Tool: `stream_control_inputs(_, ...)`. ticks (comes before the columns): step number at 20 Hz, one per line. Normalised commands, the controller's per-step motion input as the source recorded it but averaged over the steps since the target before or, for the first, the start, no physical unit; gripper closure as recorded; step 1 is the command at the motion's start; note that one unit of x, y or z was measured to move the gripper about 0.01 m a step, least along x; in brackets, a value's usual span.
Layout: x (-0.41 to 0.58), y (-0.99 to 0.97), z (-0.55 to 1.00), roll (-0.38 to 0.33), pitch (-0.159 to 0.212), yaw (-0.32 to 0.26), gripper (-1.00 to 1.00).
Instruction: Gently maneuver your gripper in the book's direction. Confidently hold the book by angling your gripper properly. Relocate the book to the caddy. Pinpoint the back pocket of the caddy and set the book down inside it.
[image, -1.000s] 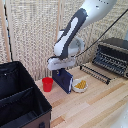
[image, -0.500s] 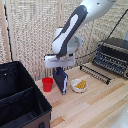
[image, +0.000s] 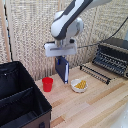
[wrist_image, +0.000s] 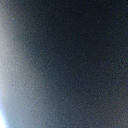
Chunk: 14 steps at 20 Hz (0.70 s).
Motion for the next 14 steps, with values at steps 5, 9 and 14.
stream_control_inputs(5, 0.206, 0.18, 1.00, -0.011, 0.058, -0.098, 1.00)
stream_control_inputs(9, 0.021, 0.23, 0.91, -0.007, -0.033, -0.267, 1.00)
stream_control_inputs(14, 0.018, 0.26, 0.77, 0.004, -0.023, -0.258, 1.00)
